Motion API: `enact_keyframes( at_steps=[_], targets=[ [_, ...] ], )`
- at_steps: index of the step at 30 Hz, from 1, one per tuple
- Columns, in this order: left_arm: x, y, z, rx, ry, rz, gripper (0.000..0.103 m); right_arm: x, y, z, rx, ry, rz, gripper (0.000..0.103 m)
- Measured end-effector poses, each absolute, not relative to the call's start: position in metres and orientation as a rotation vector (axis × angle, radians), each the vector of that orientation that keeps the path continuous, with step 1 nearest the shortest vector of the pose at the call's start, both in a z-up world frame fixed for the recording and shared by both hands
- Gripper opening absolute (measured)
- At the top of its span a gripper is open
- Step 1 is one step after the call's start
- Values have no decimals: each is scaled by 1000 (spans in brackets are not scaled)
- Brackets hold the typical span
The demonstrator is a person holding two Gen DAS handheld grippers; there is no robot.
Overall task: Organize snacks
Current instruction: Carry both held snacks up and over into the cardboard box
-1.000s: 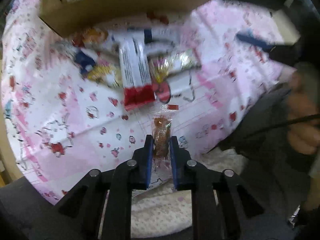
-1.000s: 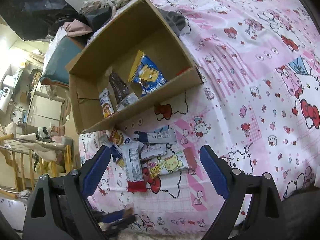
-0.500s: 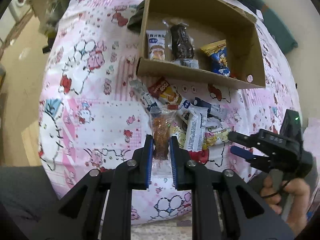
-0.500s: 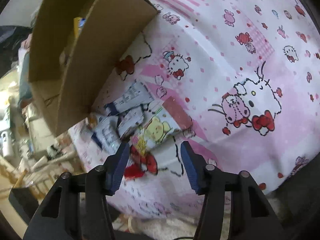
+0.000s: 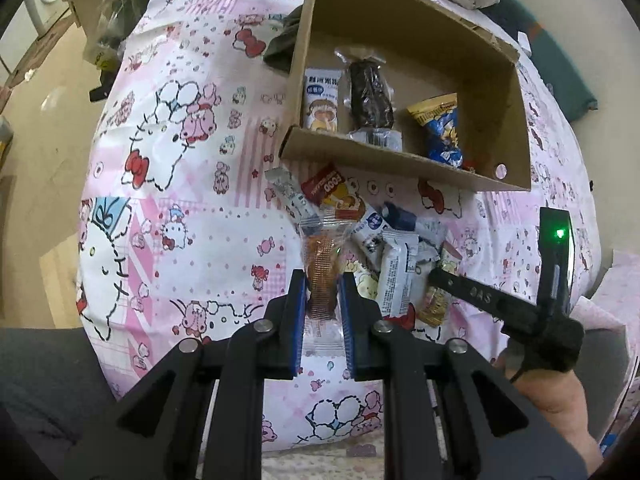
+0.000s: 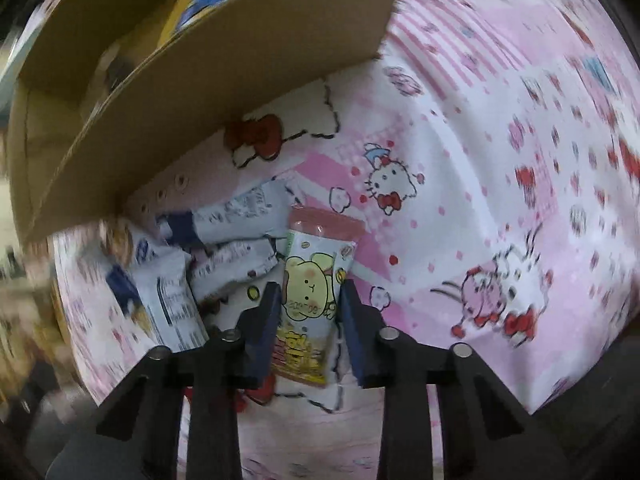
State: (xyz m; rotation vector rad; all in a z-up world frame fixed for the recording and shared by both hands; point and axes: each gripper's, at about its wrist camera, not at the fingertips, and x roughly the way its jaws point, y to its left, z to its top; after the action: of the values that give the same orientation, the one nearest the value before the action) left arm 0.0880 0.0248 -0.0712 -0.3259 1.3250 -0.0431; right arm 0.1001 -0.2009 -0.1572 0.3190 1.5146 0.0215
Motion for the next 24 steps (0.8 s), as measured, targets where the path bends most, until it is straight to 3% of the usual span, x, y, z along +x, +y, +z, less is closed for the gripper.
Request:
enact_keyframes(
  at_steps=[24],
  targets=[
    [87,29,-85,-285,1331,33,13,83,-212,-87,347,1323,334,29]
  ],
)
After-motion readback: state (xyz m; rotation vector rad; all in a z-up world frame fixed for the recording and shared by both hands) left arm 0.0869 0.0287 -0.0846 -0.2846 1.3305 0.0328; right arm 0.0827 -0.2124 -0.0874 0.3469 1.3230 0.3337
